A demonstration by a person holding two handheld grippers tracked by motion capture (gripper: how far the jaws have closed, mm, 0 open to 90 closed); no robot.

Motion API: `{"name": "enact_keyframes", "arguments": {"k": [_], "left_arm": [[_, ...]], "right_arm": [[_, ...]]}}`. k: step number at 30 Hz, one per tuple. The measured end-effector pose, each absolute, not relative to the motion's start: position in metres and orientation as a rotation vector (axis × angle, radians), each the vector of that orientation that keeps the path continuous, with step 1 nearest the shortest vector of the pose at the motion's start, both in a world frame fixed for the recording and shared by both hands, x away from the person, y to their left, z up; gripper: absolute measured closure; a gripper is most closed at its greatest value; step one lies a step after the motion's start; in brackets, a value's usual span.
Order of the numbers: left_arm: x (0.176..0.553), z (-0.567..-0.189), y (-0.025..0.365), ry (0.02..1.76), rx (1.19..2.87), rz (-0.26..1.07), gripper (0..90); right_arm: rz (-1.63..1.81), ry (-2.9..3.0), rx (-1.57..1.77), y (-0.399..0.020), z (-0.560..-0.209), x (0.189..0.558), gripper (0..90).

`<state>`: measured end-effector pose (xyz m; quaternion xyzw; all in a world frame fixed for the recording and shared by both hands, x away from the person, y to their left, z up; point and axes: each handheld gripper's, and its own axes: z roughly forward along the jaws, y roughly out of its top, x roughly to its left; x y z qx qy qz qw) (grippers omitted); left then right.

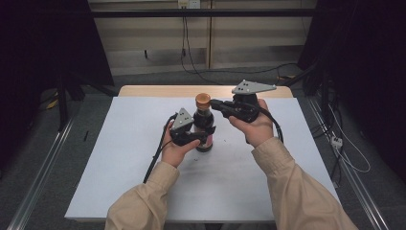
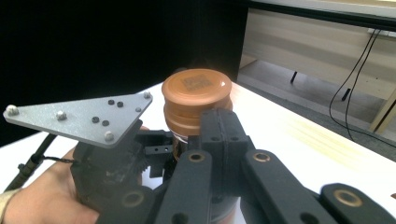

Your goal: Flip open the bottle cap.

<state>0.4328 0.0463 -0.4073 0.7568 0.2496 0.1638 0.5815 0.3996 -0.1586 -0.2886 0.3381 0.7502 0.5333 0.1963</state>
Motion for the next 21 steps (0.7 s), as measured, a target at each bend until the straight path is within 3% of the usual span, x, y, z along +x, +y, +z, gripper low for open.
{"name": "enact_keyframes", "arguments": {"k": [17, 19, 21], "left_arm": [[0.431, -0.406, 0.044, 0.593, 1.794, 0.403, 30.8], [0.428, -0.404, 0.038, 0.563, 1.821, 0.424, 30.8], [0.425, -0.403, 0.032, 0.569, 1.821, 0.451, 30.7]], "right_arm": [[1.453, 2.123, 0.886, -0.158, -0.279, 0.401, 90.0], [1.640, 2.006, 0.912, -0.161, -0.265, 0.398, 90.0], [1.523, 1.988, 0.824, -0.150, -0.239, 0.391, 90.0]]}}
